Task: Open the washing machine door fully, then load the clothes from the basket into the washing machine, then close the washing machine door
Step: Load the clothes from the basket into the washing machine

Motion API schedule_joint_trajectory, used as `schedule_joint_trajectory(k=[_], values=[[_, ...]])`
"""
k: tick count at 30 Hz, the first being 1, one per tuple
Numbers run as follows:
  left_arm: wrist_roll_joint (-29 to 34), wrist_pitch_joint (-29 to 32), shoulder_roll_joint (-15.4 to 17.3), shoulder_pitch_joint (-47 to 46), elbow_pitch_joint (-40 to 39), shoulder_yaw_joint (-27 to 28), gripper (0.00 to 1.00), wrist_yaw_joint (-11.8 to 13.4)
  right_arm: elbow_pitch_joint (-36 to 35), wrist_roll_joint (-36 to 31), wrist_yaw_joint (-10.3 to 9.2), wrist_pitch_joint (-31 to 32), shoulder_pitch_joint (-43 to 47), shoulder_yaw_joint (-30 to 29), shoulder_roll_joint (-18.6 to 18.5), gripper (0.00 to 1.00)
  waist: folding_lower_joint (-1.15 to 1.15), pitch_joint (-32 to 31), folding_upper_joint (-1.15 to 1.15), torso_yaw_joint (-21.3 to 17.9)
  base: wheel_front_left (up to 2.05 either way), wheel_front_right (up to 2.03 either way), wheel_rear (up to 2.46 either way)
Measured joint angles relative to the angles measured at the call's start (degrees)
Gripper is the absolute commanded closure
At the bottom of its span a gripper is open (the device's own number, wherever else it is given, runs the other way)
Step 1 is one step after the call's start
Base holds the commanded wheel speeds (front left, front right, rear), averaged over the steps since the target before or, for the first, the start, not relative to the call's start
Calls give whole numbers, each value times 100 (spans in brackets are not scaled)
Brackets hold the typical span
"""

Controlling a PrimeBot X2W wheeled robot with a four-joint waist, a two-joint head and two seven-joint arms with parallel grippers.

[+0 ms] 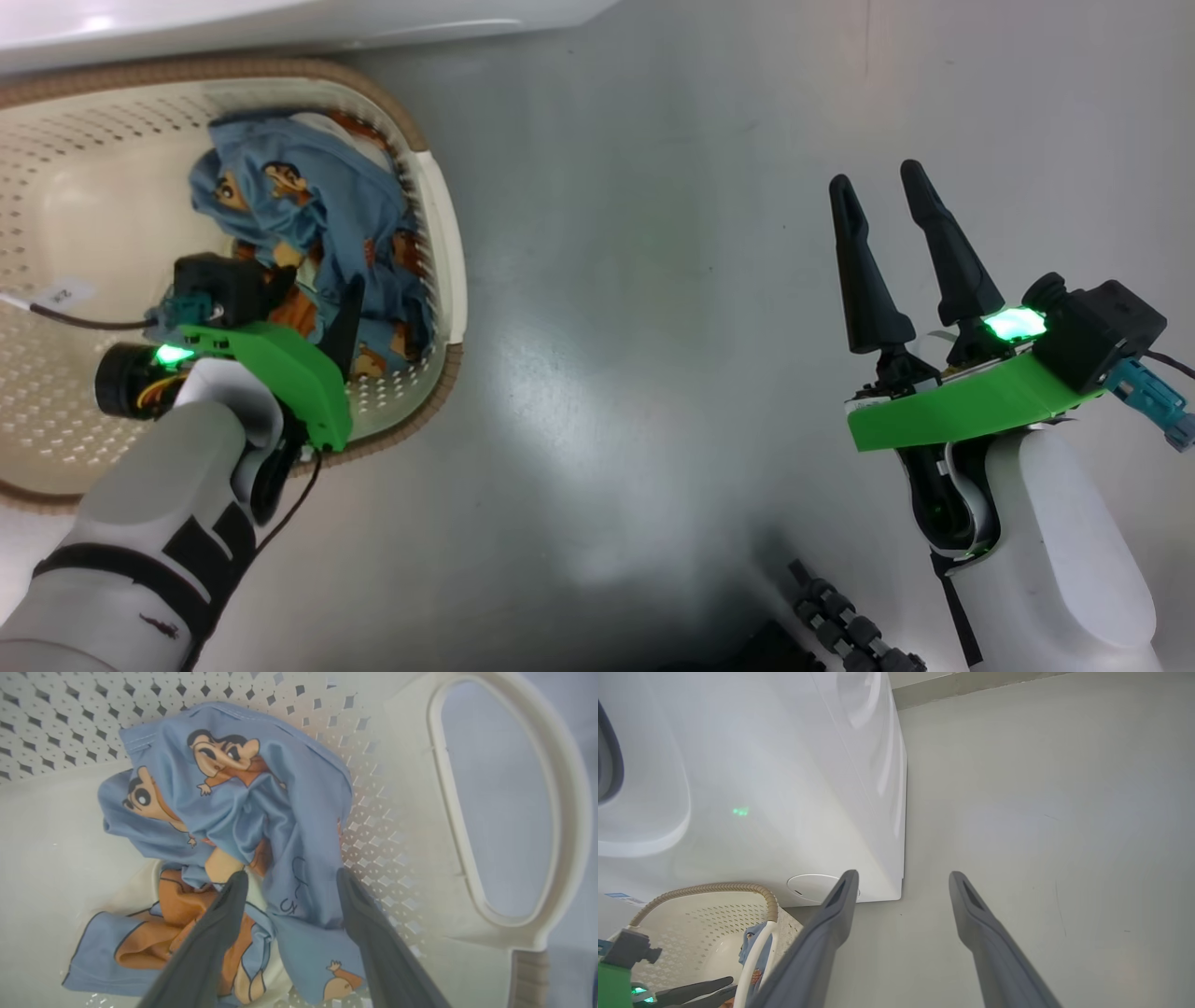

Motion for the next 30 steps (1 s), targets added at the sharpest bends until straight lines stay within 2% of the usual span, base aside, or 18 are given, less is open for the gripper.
schedule_joint_trajectory(k=[10,11,12,13,14,23,27,30], values=[[-584,0,30,-272,-90,-594,0,0,-199,-142,0,0,28,-26,11,0,0,167,0,-83,0,0,0],[-621,0,37,-302,-90,-642,41,0,-218,-167,0,0,32,-29,12,0,0,167,0,-84,0,0,0],[-650,0,43,-318,-89,-675,64,0,-232,-168,0,0,38,-31,12,0,0,159,0,-83,0,0,0],[-716,0,47,-319,-87,-693,96,0,-245,-175,0,0,44,-36,13,0,0,150,0,-81,0,0,0],[-804,0,47,-318,-87,-705,100,0,-258,-203,0,0,50,-45,13,0,0,140,0,-76,0,0,0],[-1024,0,58,-320,-136,-737,100,0,-299,-256,0,0,155,-123,8,0,0,3,0,31,0,0,0],[-1069,0,56,-310,-193,-434,100,0,-258,-256,0,0,153,-148,4,0,0,-107,0,117,0,0,0],[-953,0,56,-199,-298,19,100,0,-134,-256,0,0,152,-140,-23,0,0,-288,0,209,0,0,0]])
